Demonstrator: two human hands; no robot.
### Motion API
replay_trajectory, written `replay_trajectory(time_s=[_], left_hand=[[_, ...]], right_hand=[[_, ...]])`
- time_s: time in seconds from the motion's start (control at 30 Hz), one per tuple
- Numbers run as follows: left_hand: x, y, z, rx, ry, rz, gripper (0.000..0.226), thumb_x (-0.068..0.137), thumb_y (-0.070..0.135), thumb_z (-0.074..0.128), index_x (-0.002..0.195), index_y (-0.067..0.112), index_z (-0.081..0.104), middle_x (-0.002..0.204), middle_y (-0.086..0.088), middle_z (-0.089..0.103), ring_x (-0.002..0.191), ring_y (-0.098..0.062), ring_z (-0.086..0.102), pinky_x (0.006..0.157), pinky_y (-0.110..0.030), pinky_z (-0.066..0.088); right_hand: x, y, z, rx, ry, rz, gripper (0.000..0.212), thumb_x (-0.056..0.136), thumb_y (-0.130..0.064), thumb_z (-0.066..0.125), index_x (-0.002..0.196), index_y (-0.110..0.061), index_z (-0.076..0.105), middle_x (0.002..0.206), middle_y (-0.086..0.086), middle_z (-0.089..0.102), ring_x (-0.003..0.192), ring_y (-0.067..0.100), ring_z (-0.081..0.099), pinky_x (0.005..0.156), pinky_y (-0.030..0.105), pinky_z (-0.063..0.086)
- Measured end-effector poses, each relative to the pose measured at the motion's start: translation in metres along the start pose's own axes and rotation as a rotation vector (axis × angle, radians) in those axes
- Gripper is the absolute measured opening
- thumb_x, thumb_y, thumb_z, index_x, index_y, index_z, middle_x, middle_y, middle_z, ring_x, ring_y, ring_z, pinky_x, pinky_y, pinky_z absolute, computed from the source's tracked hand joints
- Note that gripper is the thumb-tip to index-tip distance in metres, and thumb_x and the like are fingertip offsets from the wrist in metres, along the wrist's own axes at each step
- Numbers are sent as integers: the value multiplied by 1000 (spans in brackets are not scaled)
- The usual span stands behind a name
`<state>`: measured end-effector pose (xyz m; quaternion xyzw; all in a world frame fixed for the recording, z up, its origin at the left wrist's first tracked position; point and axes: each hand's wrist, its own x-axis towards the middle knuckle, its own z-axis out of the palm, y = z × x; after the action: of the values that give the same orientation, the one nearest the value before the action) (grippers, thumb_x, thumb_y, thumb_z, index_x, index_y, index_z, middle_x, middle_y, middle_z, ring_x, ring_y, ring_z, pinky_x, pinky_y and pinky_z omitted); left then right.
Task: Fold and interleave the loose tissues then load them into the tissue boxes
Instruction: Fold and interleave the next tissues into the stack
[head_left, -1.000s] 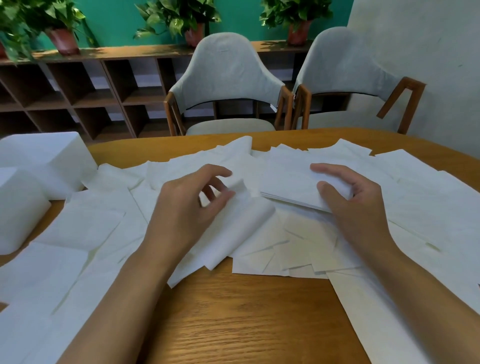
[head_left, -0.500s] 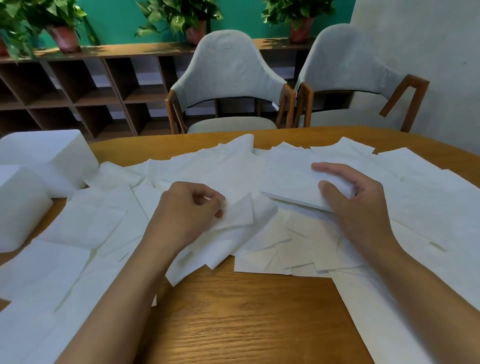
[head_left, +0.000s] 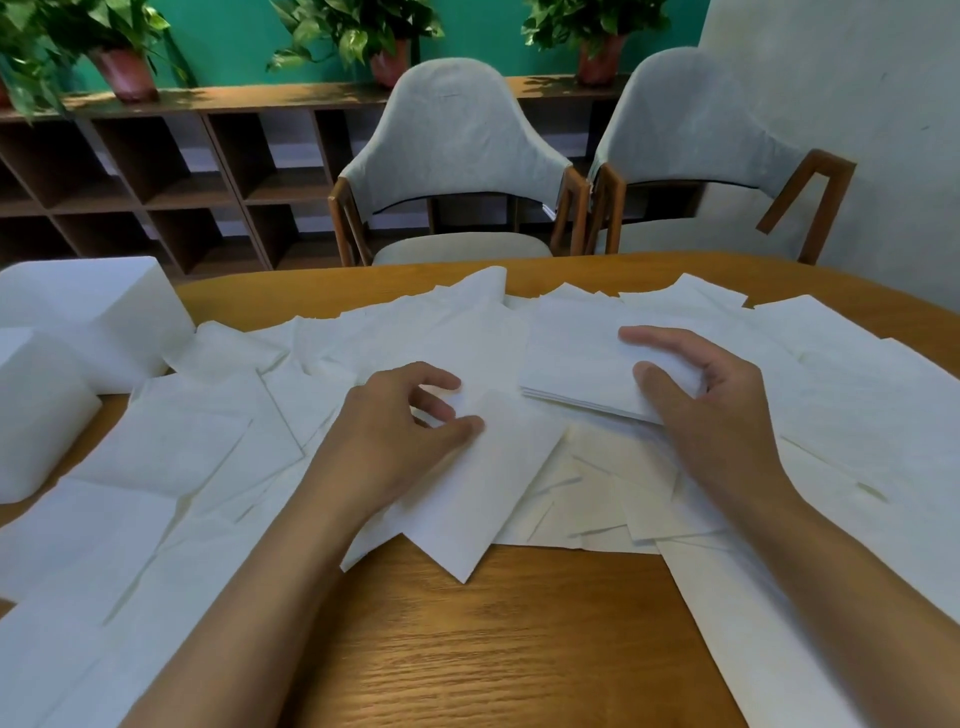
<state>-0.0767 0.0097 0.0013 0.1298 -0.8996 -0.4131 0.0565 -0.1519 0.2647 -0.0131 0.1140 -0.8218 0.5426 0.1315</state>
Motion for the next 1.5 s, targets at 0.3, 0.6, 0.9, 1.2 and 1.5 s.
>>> replay_trajectory(time_s=[0.3, 0.6, 0.9, 1.2, 1.5], left_hand=[[-2, 2, 2, -4, -59, 58, 23, 80, 37, 89, 98, 34, 76, 73, 12, 72, 68, 2, 62, 61, -17, 46], [-14, 21, -12, -349, -356, 282, 22, 84, 35, 77, 97, 18, 76, 87, -6, 79, 89, -26, 76, 76, -30, 57], [-7, 14, -4, -327, -77, 284, 12, 85, 35, 81, 94, 28, 83, 85, 5, 79, 84, -20, 72, 79, -34, 58], [-9, 14, 8, -243, 107, 321, 10, 82, 44, 80, 86, 36, 83, 102, 20, 72, 101, -5, 62, 84, -12, 40], [-9, 15, 22, -407, 9, 248, 8, 87, 33, 81, 88, 26, 84, 103, 16, 78, 108, -6, 69, 100, -41, 56]], right_hand=[[-1, -2, 0, 27, -6, -27, 24, 100, -21, 61, 118, -32, 71, 122, -26, 62, 110, -25, 47, 85, -9, 32], [-15, -18, -1, 160, -325, -199, 59, 84, -80, 48, 113, -33, 70, 118, -28, 68, 118, -3, 58, 94, 5, 40], [-14, -17, 5, 185, -231, -24, 21, 73, -49, 69, 91, -39, 73, 97, -33, 69, 102, -7, 61, 79, 11, 49], [-24, -17, 16, 154, -443, -77, 63, 79, -55, 74, 138, -52, 50, 139, -39, 44, 121, -23, 41, 82, 1, 44], [-27, -18, 20, 125, -461, -97, 72, 82, -54, 67, 141, -67, 28, 145, -46, 29, 137, 4, 40, 107, 39, 51]])
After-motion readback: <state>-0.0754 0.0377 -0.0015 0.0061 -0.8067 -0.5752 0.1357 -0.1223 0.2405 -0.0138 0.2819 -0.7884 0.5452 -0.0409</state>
